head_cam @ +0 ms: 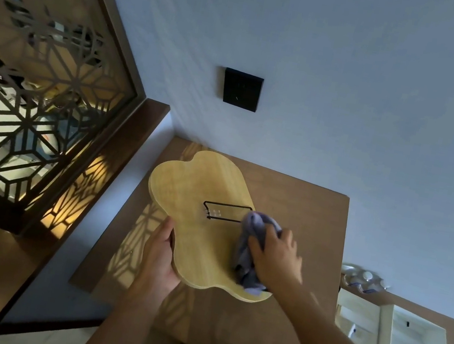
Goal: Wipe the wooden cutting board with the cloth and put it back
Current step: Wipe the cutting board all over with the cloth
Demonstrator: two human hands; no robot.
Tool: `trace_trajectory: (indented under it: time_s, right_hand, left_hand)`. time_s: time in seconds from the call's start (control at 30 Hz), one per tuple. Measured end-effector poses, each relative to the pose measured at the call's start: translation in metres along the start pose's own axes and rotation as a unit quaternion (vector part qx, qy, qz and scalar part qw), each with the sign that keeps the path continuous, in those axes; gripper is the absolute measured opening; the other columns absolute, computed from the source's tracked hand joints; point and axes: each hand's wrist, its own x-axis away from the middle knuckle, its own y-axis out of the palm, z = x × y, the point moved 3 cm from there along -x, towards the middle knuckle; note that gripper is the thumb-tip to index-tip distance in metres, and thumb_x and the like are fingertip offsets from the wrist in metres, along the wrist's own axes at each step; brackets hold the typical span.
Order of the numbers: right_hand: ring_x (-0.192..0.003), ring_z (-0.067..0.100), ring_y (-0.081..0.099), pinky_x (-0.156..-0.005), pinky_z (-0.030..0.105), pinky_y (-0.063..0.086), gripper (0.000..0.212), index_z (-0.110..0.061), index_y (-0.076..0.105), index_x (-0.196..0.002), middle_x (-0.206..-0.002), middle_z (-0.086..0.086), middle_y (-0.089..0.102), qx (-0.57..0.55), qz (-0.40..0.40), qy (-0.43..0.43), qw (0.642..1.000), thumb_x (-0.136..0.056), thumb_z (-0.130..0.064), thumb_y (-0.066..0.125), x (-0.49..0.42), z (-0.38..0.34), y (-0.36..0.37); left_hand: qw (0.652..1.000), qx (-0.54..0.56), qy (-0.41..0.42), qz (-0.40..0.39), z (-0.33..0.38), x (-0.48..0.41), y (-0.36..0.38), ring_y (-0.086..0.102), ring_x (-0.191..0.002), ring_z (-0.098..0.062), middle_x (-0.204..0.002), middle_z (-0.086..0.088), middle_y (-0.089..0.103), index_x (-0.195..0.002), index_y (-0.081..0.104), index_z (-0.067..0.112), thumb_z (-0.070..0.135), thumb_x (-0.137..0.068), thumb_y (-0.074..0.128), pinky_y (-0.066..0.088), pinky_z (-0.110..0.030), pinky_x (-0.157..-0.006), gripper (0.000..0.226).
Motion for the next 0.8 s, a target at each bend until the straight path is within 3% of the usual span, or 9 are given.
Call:
trace_trajectory:
  time_s: [0.07, 0.17, 0.23, 0.3, 0.37, 0.47, 0.57, 0.7, 0.8]
  right_hand:
    - [-0.110, 0.034, 0.053, -0.089, 0.049, 0.049, 0.049, -0.030, 0.045, -0.131, -0.123, 0.008, 0.048, -0.044, 0.008, -0.115, 0.992, -0.095, -0.062, 0.035, 0.023, -0.041, 0.000]
    - [-0.107, 0.030, 0.050, -0.088, 0.049, 0.047, 0.051, -0.036, 0.043, -0.128, -0.119, 0.002, 0.046, -0.027, -0.042, -0.205, 0.977, -0.091, -0.067, 0.026, 0.046, -0.076, 0.019]
    - [-0.113, 0.030, 0.049, -0.091, 0.049, 0.046, 0.049, -0.034, 0.044, -0.131, -0.125, 0.003, 0.046, -0.003, -0.040, -0.174, 0.984, -0.096, -0.065, 0.029, 0.039, -0.069, 0.028]
    - [-0.120, 0.032, 0.048, -0.095, 0.049, 0.045, 0.049, -0.029, 0.045, -0.136, -0.129, 0.007, 0.046, 0.008, -0.039, -0.092, 0.995, -0.100, -0.060, 0.034, 0.021, -0.042, 0.033]
    - [-0.125, 0.034, 0.046, -0.099, 0.051, 0.044, 0.051, -0.027, 0.043, -0.141, -0.132, 0.010, 0.045, 0.003, -0.050, -0.005, 0.999, -0.102, -0.058, 0.036, 0.002, -0.007, 0.034]
    - [-0.126, 0.036, 0.046, -0.101, 0.055, 0.044, 0.054, -0.025, 0.040, -0.145, -0.133, 0.012, 0.044, 0.015, -0.060, 0.067, 0.996, -0.103, -0.057, 0.035, -0.015, 0.033, 0.026]
    - [-0.120, 0.036, 0.050, -0.097, 0.054, 0.049, 0.052, -0.022, 0.045, -0.140, -0.128, 0.012, 0.046, 0.053, -0.039, 0.066, 0.996, -0.103, -0.056, 0.033, -0.021, 0.031, 0.009]
    - [-0.102, 0.036, 0.056, -0.086, 0.050, 0.054, 0.046, -0.026, 0.045, -0.131, -0.117, 0.010, 0.048, -0.100, 0.045, -0.087, 0.990, -0.098, -0.058, 0.041, -0.013, -0.054, -0.019]
    - [-0.096, 0.028, 0.053, -0.083, 0.043, 0.050, 0.045, -0.032, 0.043, -0.126, -0.112, 0.003, 0.046, -0.132, 0.054, -0.212, 0.967, -0.092, -0.062, 0.041, -0.015, -0.145, -0.025]
  left_hand:
    - [0.999, 0.032, -0.026, -0.003, -0.001, 0.001, -0.001, 0.059, -0.129, -0.038, -0.142, -0.019, 0.062, -0.139, 0.060, 0.008, 0.042, -0.104, 0.046, 0.043, -0.055, -0.111, 0.051]
    - [0.993, 0.059, -0.100, -0.037, -0.007, 0.005, -0.004, 0.067, -0.116, -0.039, -0.131, -0.028, 0.063, -0.124, 0.072, 0.001, 0.048, -0.097, 0.048, 0.051, -0.049, -0.103, 0.059]
    - [0.989, 0.082, -0.112, -0.041, -0.009, 0.005, -0.003, 0.061, -0.126, -0.041, -0.135, -0.028, 0.061, -0.131, 0.067, 0.001, 0.048, -0.097, 0.049, 0.044, -0.053, -0.111, 0.061]
    - [0.995, 0.077, -0.057, -0.018, -0.008, -0.001, -0.005, 0.051, -0.136, -0.043, -0.146, -0.026, 0.056, -0.143, 0.055, 0.002, 0.044, -0.103, 0.044, 0.032, -0.059, -0.118, 0.059]
    - [0.999, 0.045, -0.012, -0.009, -0.005, -0.005, -0.005, 0.057, -0.131, -0.042, -0.141, -0.022, 0.061, -0.139, 0.060, 0.005, 0.042, -0.104, 0.045, 0.044, -0.058, -0.110, 0.053]
    - [0.999, 0.031, 0.008, -0.031, -0.003, -0.005, -0.007, 0.066, -0.121, -0.037, -0.132, -0.018, 0.069, -0.131, 0.067, 0.009, 0.044, -0.101, 0.049, 0.060, -0.047, -0.084, 0.049]
    - [0.998, 0.044, 0.005, -0.045, -0.003, -0.004, -0.007, 0.067, -0.119, -0.038, -0.132, -0.019, 0.069, -0.128, 0.069, 0.010, 0.044, -0.099, 0.050, 0.060, -0.049, -0.083, 0.048]
    - [0.994, 0.089, -0.041, -0.055, -0.004, -0.001, -0.004, 0.064, -0.121, -0.042, -0.133, -0.022, 0.068, -0.128, 0.070, 0.009, 0.045, -0.098, 0.053, 0.047, -0.058, -0.104, 0.050]
    - [0.990, 0.118, -0.044, -0.064, -0.004, -0.001, -0.002, 0.078, -0.093, -0.033, -0.106, -0.017, 0.080, -0.102, 0.084, 0.012, 0.046, -0.071, 0.082, 0.049, -0.049, -0.090, 0.046]
